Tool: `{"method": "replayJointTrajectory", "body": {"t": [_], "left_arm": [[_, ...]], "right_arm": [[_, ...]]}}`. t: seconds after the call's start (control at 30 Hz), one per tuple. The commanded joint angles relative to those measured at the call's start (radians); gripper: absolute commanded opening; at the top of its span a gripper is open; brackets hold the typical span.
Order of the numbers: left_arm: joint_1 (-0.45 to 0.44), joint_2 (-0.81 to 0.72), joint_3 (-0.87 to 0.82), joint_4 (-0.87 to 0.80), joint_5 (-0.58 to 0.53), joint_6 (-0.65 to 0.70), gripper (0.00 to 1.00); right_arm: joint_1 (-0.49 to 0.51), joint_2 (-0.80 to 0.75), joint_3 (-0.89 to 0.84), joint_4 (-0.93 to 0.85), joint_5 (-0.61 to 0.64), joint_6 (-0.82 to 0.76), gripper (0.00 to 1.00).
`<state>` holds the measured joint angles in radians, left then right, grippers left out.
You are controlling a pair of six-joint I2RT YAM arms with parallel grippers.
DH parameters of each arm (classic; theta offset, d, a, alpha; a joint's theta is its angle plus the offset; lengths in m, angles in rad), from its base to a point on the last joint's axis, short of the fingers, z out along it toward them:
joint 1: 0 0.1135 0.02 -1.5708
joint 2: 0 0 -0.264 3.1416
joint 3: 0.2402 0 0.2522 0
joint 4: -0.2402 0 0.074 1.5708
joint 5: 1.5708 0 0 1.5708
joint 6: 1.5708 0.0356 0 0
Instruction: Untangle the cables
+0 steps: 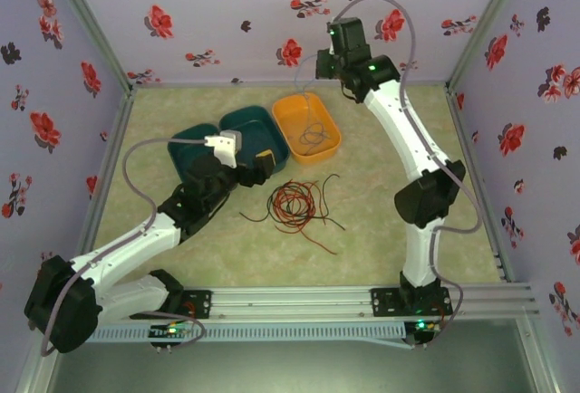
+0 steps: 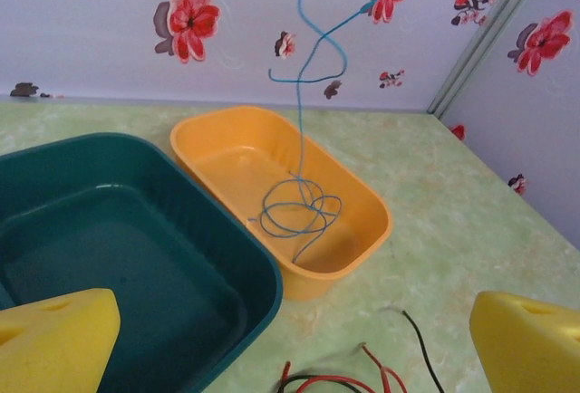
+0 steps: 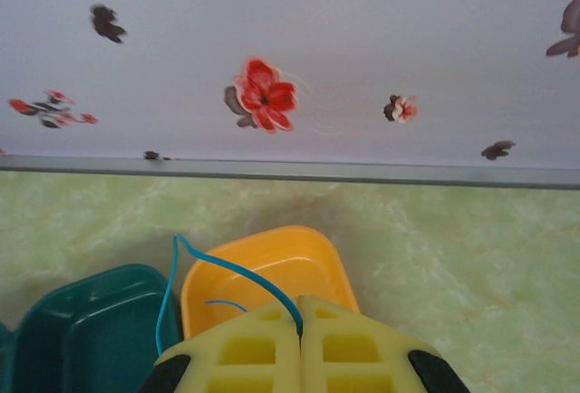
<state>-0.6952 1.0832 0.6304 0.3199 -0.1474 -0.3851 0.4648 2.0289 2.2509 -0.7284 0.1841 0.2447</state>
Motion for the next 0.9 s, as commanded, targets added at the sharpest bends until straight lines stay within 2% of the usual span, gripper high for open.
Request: {"method": "replayJointTrajectory", "body": {"t": [0.0, 0.23, 0.47, 0.87], "left_arm": [[0.009, 0.006, -0.014, -0.004, -0.012, 0.004, 1.00], [0.010, 0.010, -0.021, -0.004, -0.010, -0.017, 1.00], [0.009, 0.020, -0.017, -0.003, -0.009, -0.030, 1.00], [0.009, 0.047, -0.002, -0.012, -0.009, -0.082, 1.00]], "right_arm": [[-0.003, 0.057, 0.027, 0.007, 0.056, 0.011, 0.00], [-0.005, 0.162, 0.009, -0.059, 0.076, 0.014, 0.00], [0.001, 0.185, -0.100, -0.062, 0.070, 0.030, 0.00], [0.034, 0.267, -0.200, -0.078, 0.006, 0.047, 0.00]]}}
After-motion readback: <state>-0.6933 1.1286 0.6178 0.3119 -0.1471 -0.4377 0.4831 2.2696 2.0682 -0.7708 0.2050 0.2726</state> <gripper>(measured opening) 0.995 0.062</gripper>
